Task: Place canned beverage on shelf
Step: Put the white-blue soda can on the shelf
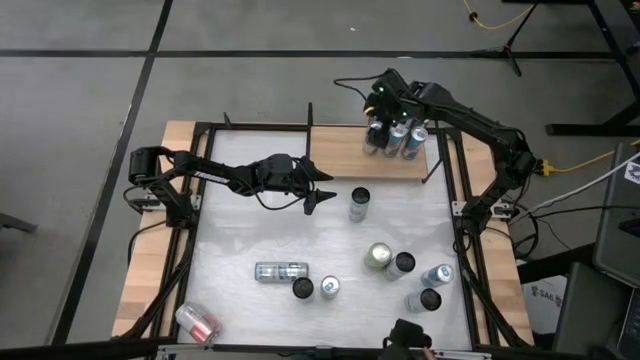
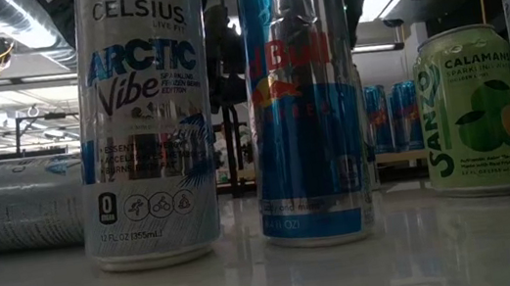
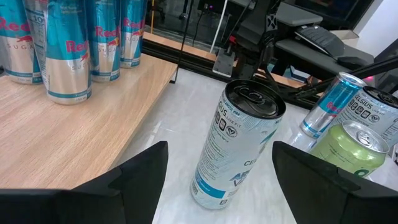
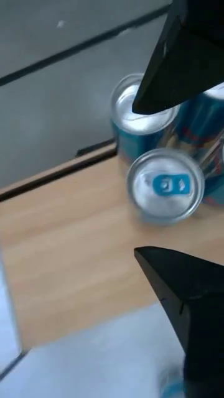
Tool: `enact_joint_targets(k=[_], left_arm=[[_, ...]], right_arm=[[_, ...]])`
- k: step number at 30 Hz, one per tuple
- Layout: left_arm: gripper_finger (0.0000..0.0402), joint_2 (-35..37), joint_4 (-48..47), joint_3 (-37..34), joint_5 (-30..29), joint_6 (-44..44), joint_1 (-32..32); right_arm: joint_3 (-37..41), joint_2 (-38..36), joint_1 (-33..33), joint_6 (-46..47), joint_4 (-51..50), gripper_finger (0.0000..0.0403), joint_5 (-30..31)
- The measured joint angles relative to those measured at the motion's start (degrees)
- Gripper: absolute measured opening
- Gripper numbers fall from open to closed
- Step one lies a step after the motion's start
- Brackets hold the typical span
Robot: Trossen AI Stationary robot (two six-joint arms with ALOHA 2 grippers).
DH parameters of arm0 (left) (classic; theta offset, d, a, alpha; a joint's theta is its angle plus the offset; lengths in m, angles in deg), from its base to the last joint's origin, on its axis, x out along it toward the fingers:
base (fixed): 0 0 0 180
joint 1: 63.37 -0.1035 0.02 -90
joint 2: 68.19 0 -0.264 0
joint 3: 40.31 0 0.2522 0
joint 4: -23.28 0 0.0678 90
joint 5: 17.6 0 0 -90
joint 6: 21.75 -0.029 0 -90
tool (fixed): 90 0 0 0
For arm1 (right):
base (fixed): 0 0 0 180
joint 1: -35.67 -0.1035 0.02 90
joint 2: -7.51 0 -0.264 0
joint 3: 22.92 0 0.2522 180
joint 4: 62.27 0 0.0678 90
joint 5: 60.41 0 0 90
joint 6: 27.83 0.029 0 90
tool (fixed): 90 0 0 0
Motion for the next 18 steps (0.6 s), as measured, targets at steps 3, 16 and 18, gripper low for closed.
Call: enact_joint_targets(k=[3,16,18], left_arm=[[0.0283,0.00,0.00,0.00,0.00,0.00,0.00],[0.0283,0.02,0.02,0.00,0.01,-0.20,0.00],[0.0283,0.04,0.04,0.00,0.02,-0.20,0.00]], right_arm=[[-0.63,-0.02,0.00,0.01,0.00,0.0353,-5.25],[-0.68,-0.02,-3.22,0.20,0.28,0.0353,-25.63],[-0.69,0.00,-4.96,0.28,0.61,0.0353,-25.69]])
